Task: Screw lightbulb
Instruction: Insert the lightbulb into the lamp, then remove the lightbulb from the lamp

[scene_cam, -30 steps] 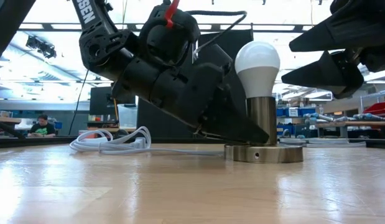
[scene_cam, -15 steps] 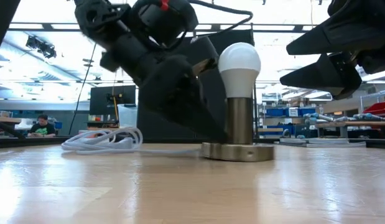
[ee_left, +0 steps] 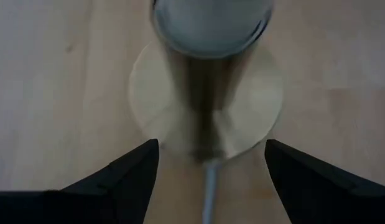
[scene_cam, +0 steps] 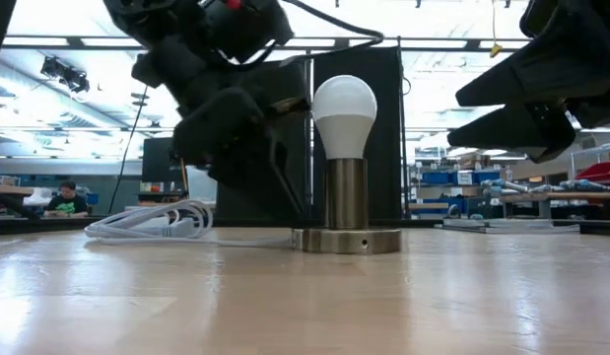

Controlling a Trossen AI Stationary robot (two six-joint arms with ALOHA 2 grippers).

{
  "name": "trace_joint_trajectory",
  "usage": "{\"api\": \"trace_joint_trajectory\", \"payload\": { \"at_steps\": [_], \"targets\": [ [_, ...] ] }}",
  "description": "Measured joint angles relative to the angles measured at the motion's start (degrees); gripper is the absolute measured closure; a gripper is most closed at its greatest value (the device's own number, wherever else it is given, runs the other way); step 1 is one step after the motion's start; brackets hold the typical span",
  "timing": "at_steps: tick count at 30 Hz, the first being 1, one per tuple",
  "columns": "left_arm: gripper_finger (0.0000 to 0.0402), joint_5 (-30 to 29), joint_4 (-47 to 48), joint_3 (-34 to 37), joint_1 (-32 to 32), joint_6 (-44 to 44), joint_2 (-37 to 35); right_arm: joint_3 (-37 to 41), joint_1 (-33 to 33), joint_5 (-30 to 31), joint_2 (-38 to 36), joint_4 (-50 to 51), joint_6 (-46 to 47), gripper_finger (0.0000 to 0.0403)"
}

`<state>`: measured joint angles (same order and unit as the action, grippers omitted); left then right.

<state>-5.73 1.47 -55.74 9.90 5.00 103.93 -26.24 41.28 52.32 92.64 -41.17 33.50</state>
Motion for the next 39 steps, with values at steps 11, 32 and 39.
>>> {"api": "trace_joint_trajectory", "payload": {
  "at_steps": [11,32,39],
  "targets": [
    [0.0101,-9.33,-21.86,18.31,2.08,7.24,-10.73,0.0,-0.67,0.52,0.0,0.87,1.4,0.0058],
    [0.0101,-16.87,-54.46,29.98,0.99,13.47,-10.45,0.0,-1.95,0.78,0.0,-0.37,2.82,0.0058],
    [0.0101,-13.9,-54.7,29.96,1.52,13.53,-10.45,0.0,-1.3,0.76,0.0,-0.07,2.88,0.0058]
  ]
}}
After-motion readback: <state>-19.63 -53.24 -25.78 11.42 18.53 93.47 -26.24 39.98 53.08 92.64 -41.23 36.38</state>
